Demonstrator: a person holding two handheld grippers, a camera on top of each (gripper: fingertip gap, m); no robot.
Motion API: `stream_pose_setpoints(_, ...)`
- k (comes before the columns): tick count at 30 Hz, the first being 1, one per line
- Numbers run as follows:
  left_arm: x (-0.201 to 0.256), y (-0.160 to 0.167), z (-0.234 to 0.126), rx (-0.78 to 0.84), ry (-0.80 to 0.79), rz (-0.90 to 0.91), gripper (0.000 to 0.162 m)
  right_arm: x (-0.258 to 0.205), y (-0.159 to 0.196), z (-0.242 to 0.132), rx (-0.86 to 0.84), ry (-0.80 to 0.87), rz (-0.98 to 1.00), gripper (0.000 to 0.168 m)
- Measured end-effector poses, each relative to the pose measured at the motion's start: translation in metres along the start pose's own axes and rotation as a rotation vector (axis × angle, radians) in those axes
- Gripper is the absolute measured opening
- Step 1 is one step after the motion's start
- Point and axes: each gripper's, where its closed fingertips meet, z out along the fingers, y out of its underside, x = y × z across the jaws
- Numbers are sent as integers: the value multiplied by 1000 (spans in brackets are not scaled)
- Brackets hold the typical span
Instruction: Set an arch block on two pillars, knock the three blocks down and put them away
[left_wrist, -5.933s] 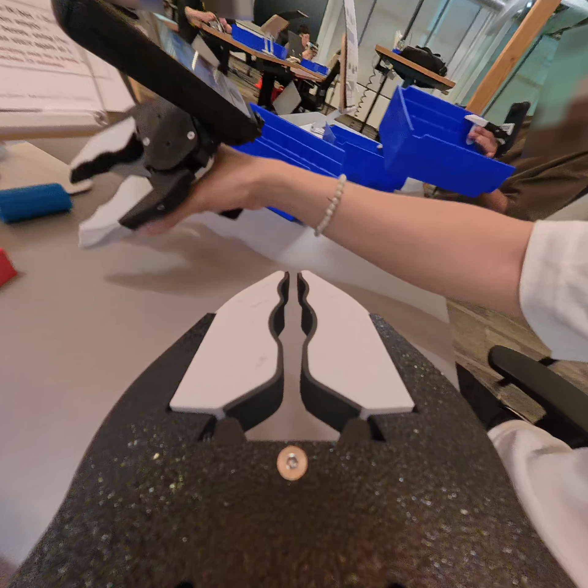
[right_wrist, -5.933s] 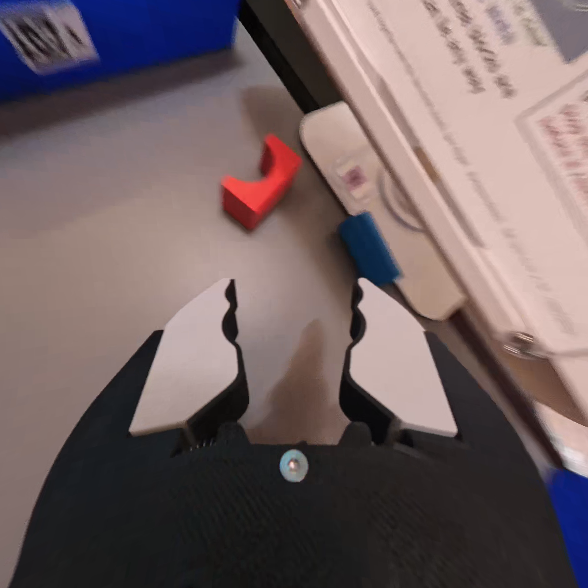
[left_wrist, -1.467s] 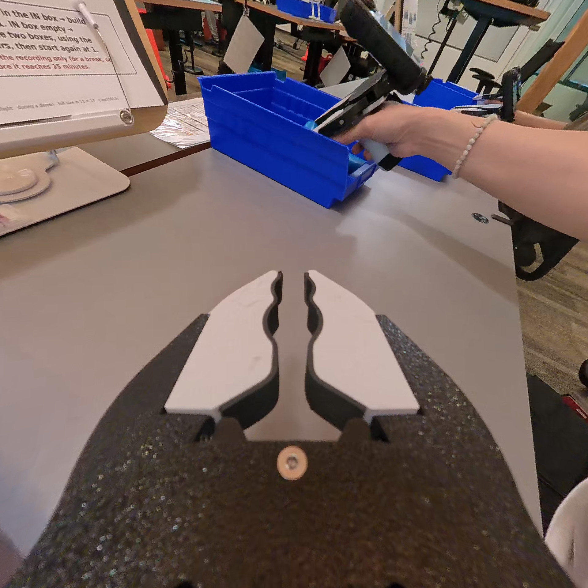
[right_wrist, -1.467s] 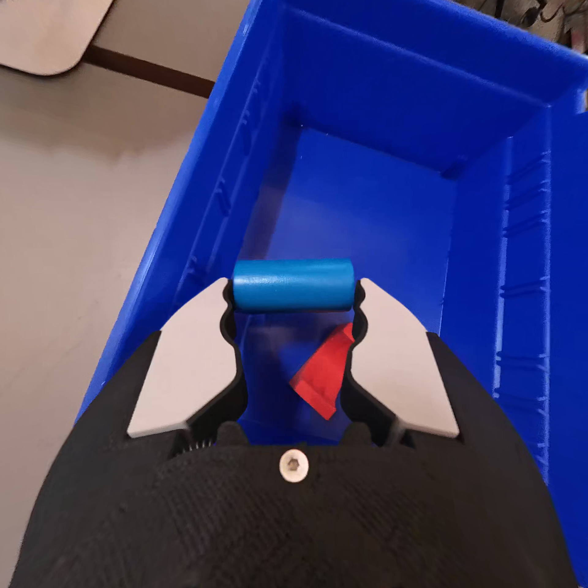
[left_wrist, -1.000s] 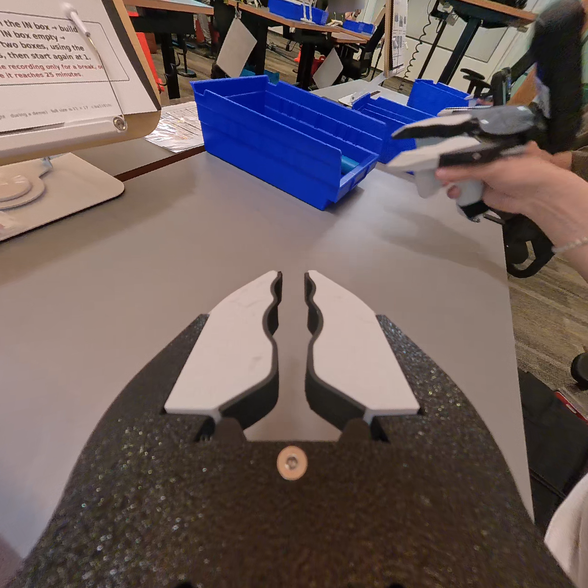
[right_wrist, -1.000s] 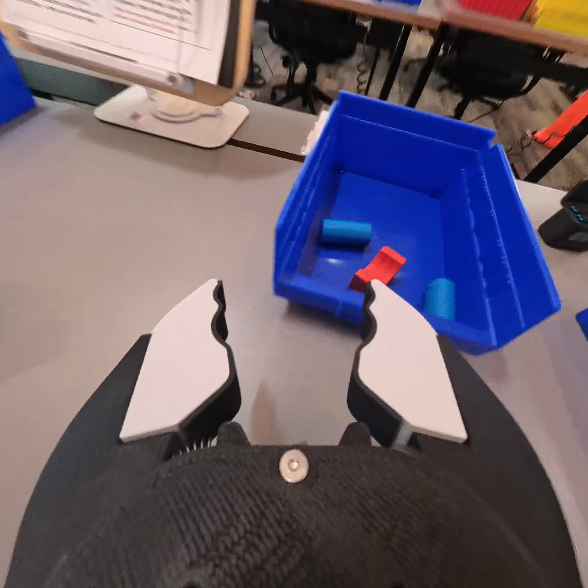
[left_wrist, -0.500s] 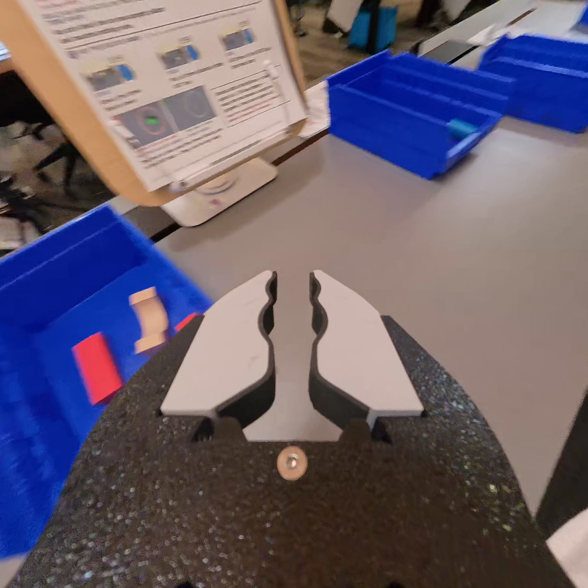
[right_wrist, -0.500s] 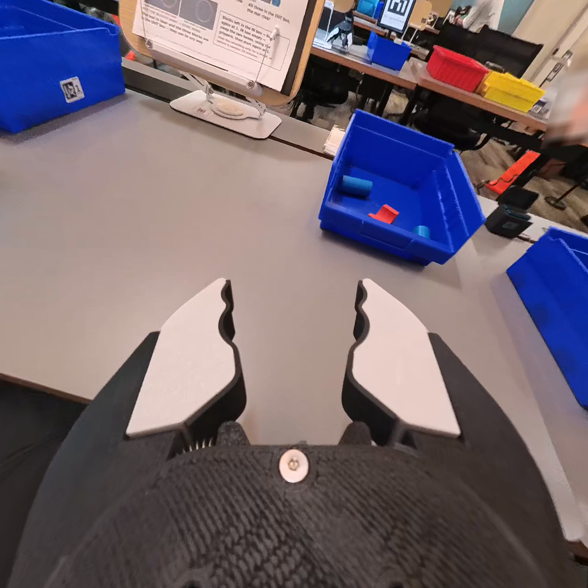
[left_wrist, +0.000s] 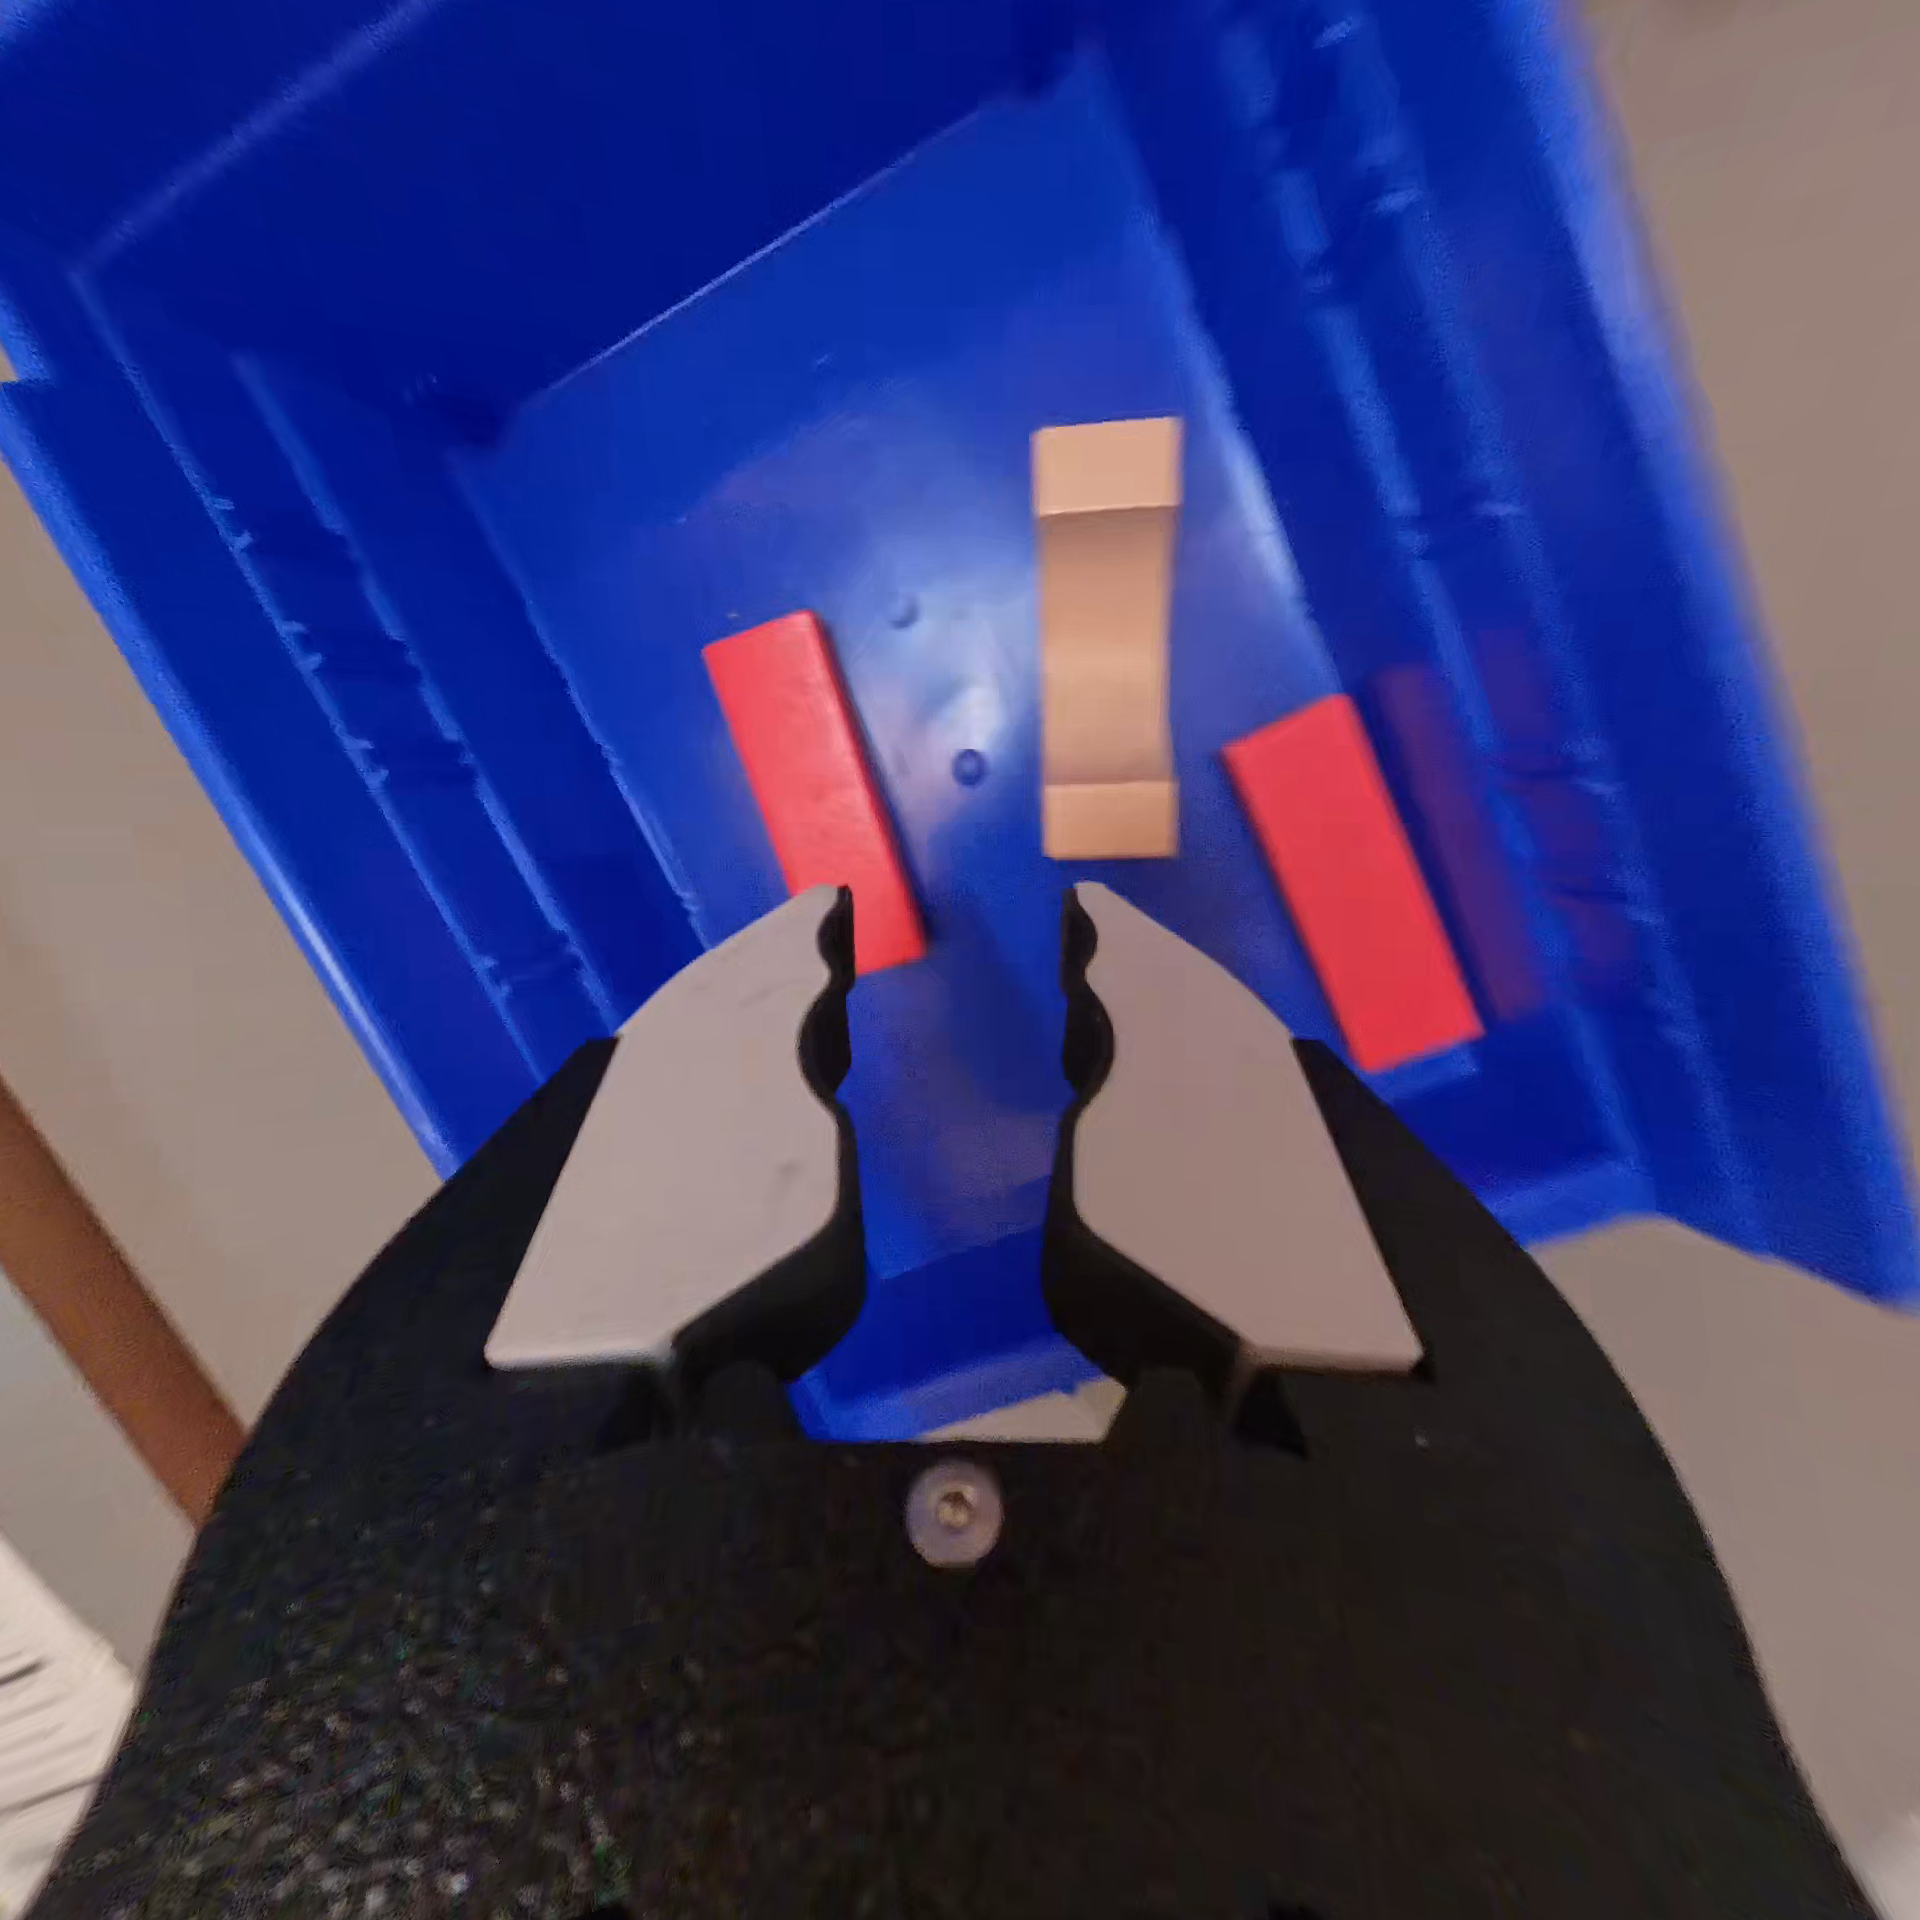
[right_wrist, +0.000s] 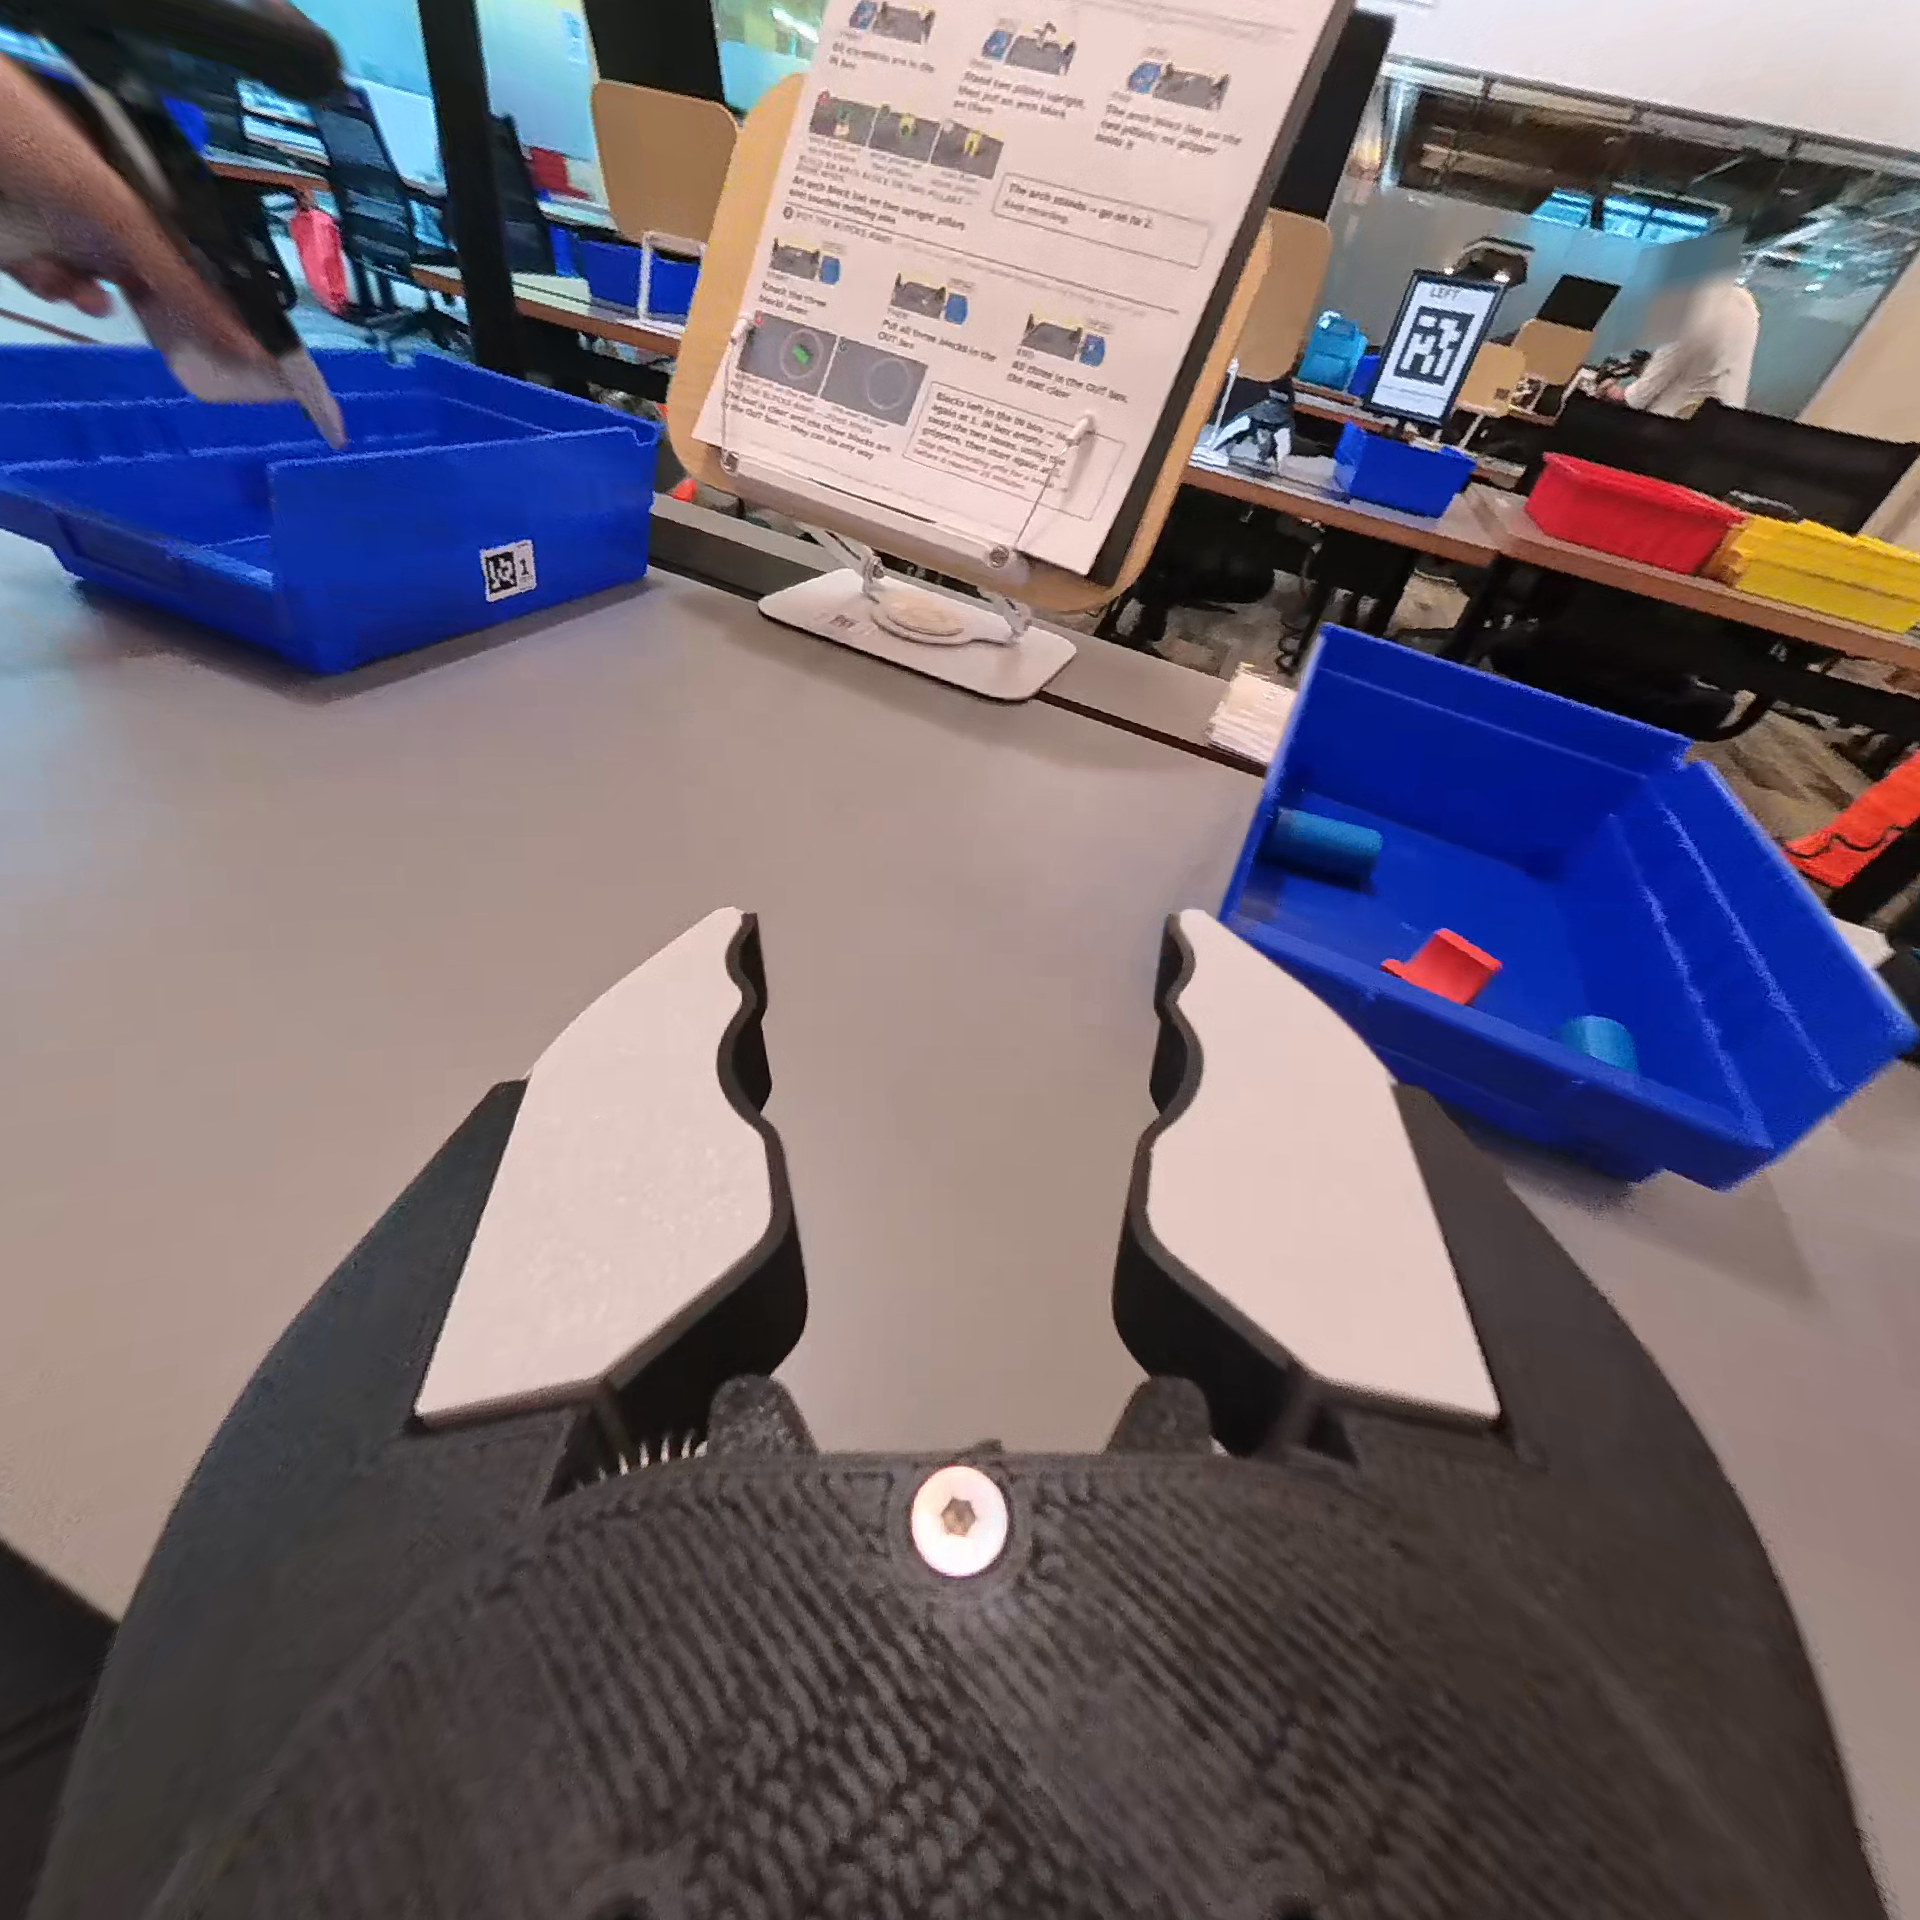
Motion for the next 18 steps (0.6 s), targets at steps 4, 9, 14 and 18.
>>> stream_pose_setpoints(4, -24, -1, 42, -184, -62, -27, 38, -2, 2, 23, -3, -42, 7, 72)
stream_pose_setpoints(9, -41, 10, 74, -318, -66, -97, 39, -16, -8, 56, 39, -176, 16, 72)
stream_pose_setpoints(14, -40, 8, 86, -340, -10, -72, 33, -28, 3, 85, -12, -342, -64, 72)
stream_pose_setpoints(18, -31, -12, 66, -197, 40, -31, 33, -28, 9, 98, -31, -413, -22, 72)
